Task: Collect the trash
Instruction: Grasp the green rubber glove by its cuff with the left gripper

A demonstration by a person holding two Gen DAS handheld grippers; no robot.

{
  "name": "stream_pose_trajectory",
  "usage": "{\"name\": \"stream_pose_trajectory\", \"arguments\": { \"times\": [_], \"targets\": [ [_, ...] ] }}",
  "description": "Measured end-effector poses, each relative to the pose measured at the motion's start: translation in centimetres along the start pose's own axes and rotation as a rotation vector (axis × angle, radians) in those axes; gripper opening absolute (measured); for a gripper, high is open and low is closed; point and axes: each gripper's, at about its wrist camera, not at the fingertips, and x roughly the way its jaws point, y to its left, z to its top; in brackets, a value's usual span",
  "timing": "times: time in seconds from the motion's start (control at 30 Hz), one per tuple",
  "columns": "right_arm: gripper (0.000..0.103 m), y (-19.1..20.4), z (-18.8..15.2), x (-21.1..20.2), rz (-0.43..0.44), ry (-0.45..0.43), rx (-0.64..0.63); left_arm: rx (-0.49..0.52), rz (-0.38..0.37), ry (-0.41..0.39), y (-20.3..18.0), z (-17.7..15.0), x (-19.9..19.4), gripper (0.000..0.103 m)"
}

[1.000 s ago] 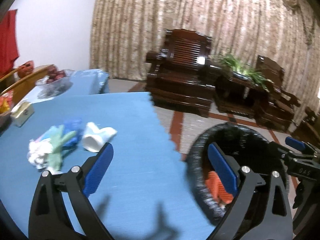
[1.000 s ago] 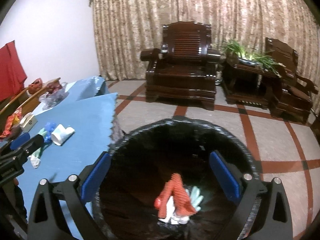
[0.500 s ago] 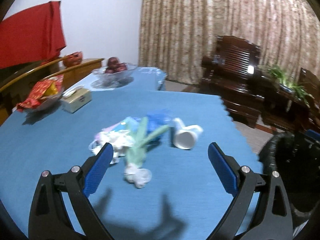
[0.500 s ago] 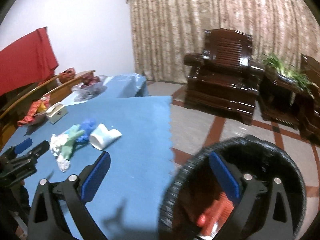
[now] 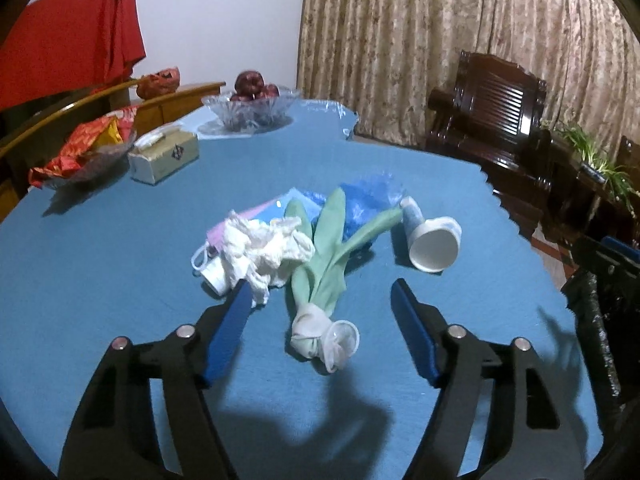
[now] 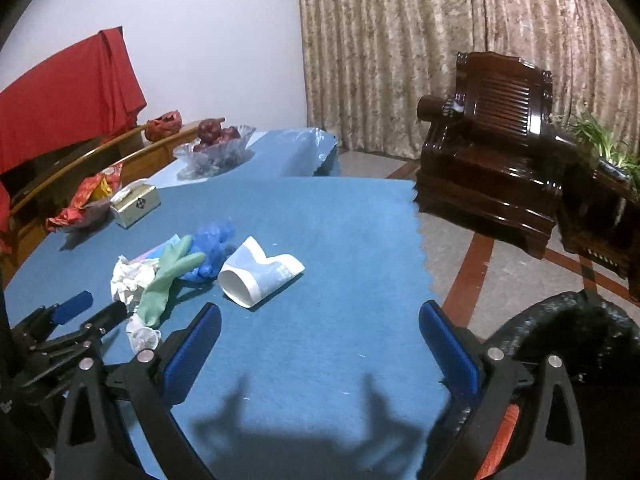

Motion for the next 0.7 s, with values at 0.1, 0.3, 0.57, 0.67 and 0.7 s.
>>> {"name": "stream_pose_trajectory", "arguments": {
  "times": [0.1,0.3,0.57,0.67,0.7],
  "targets": [
    [0.096,0.0,-0.1,1.1,-0.002,0.015,0.001,-0.001,0.0,0.023,-0.1,-0.3,1.4,0.064],
    [0.096,0.0,-0.3,2.5,-0.002,0.03,0.002,-0.011,-0.013,0.05,-0.3,-0.3,3.3,0.054],
    [0.096,-0.3,-0.1,3.5,0.0,0.033,0.006,-0.005,-0.025,0.082,-1.0,0.3,5.0,0.041],
    [0.096,-0.3,-0.1,3.6,-0.001,0.033,0.007,0.003,-0.014,0.086,-1.3,0.5,5.2,0.023],
    [0.096,-0.3,-0.1,3.6,-0.001,0.033,0.008,0.005,-0.007,0.083,-1.3,0.5,5.1,0.018]
  ]
}}
